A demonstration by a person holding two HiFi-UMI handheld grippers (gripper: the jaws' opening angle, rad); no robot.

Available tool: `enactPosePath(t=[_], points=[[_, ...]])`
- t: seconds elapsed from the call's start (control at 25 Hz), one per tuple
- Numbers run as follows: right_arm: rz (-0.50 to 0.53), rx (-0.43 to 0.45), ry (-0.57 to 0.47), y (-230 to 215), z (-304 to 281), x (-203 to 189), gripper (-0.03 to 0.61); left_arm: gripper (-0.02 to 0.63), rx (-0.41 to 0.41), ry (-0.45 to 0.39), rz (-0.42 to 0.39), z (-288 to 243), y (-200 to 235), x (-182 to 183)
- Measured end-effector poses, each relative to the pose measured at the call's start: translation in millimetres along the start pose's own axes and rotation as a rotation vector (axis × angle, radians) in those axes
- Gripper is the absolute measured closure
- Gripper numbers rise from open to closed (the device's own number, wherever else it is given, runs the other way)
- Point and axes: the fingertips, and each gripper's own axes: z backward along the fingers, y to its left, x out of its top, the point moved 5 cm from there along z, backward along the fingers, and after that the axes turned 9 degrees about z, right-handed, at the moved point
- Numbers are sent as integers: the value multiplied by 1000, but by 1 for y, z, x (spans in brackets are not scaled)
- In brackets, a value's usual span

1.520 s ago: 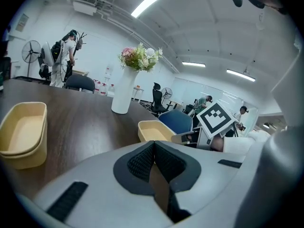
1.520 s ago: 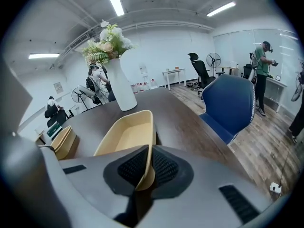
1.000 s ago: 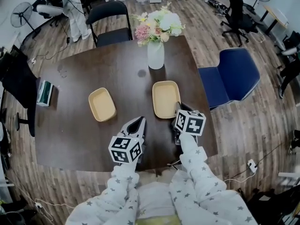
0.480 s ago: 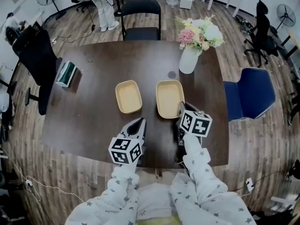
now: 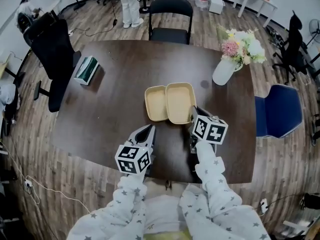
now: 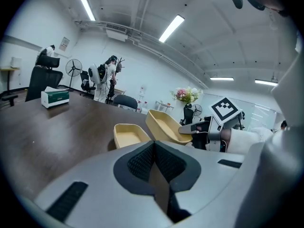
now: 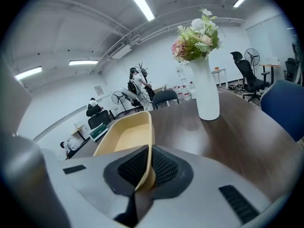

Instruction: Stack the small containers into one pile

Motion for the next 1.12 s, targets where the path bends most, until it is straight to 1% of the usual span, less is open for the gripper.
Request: enactPosePath(t=[0.24, 0.6, 0.84, 1.12], points=[[9, 35, 12, 32, -24, 9, 545, 589, 3, 5, 13, 7, 29, 10], [26, 70, 36, 60, -50, 8, 545, 589, -16, 37, 16, 5, 48, 9], [40, 96, 76, 66, -64, 3, 545, 589, 7, 43, 41, 3, 51, 6], [61, 98, 128, 66, -76, -10, 545, 589, 43, 43, 75, 1, 57, 2]])
